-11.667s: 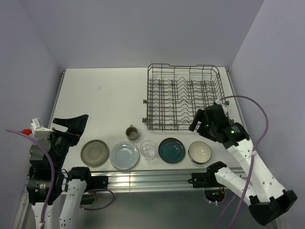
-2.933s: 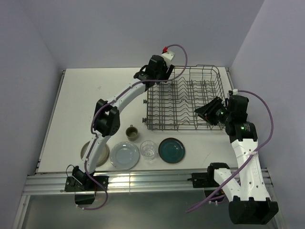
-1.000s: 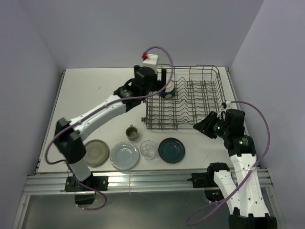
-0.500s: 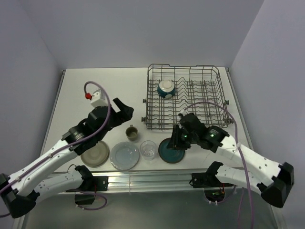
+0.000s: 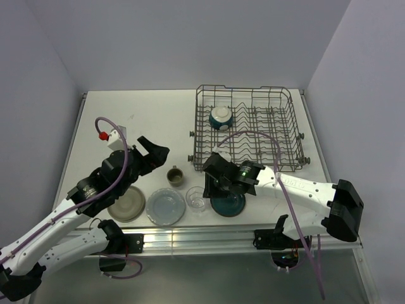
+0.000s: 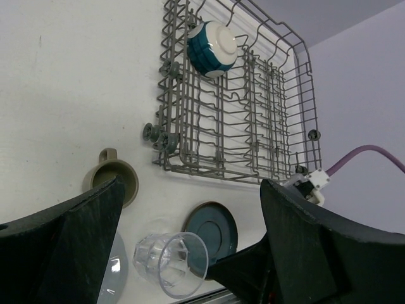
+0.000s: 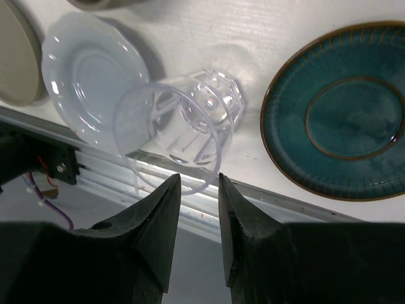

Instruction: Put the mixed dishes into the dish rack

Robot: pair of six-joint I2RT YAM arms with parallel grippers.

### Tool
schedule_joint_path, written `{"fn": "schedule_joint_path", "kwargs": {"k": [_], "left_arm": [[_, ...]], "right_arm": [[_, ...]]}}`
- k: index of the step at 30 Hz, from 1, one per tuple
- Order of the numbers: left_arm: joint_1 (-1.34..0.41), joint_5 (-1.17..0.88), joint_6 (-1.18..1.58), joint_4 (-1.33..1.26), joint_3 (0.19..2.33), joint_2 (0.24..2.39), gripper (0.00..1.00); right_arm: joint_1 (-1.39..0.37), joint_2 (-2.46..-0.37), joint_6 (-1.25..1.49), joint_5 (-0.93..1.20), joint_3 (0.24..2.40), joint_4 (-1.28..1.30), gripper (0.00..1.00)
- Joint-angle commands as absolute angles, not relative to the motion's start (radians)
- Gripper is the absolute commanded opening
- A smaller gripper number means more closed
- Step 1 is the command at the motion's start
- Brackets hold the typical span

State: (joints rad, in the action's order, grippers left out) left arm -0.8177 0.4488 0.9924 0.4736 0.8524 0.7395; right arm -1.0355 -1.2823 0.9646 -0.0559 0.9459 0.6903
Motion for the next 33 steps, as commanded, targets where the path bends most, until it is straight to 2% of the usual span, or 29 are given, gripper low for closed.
{"fn": "schedule_joint_path", "kwargs": {"k": [1,11,23,33], "left_arm": [[-0.822,0.44,0.996,0.476,0.842,0.729,0.93],[-0.822,0.408,0.982,0.462,0.831,0.741,0.93],[-0.822,0.419,0.954,0.469,0.833,0.761,0.93],[-0.822,0.501,1.014,0.617,0.864,1.037,0.84]], "right_arm": [[-1.042,-1.311,0.991,-0.141,1.018,0.693,0.38],[-1.045,-1.446,0.989,-0.183,1.055,0.713,0.37],[-1.061,-1.398,0.943,-0.207,1.077,0.689,0.37],[-1.062,-1.233,0.945,-0.293,1.18,0.81,0.38]]}}
